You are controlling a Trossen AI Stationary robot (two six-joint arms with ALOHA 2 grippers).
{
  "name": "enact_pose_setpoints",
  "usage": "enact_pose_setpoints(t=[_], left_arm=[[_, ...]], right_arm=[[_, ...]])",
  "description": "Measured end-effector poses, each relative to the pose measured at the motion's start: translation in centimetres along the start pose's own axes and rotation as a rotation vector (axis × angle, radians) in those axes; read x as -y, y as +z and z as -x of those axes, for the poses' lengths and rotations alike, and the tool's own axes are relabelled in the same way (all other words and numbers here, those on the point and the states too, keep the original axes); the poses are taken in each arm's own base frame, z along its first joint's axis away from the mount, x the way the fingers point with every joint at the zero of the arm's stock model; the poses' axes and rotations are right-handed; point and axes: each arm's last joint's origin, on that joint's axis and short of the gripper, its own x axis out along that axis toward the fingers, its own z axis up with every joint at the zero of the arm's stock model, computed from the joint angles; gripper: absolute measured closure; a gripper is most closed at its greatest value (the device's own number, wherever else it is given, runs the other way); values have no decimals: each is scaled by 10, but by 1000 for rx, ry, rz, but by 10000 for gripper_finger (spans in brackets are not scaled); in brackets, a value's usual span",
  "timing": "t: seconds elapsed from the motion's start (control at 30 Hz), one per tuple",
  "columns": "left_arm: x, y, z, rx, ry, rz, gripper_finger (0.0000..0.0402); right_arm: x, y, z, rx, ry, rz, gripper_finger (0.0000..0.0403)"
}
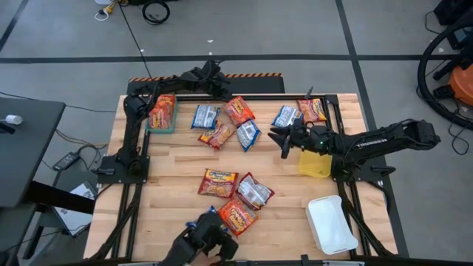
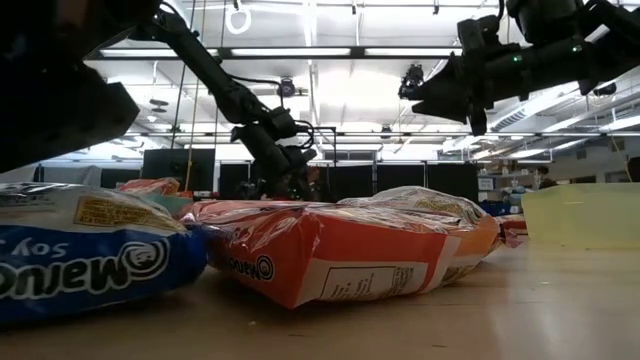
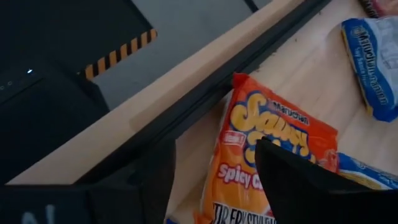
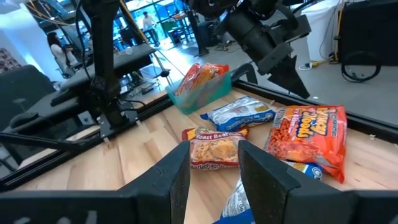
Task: Sort Maruchan noodles
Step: Put the orange noodle pack into the green bin
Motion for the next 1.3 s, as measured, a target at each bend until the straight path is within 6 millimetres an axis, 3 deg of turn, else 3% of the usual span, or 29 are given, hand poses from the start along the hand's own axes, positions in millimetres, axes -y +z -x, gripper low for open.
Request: enact_pose_setpoints(t=[0.17,0.5,0.7,0.9,1.0,1.13,1.3], left_arm=[[4,0,-1,-10,-30,23,145],[49,-22,-22,-63,61,-11,143],[60,-33,-23,-119,135,25,143],[50,-21,-8,-217,82,128,143],[24,-13,0,-224,23,240,143],[-2,-18,-5,-279,52,318,143],[18,-23,-18,-284,13,271,143]], right_arm=[[-1,0,0,-1,7,-3,262],[-2,0,0,0,8,-4,262],[-2,0,0,-5,23,-6,262],[-3,-1,1,-17,53,-6,262],[-3,-1,1,-21,63,-6,262],[-3,-1,1,-23,65,-6,262],[-3,-2,1,-31,62,-2,262]])
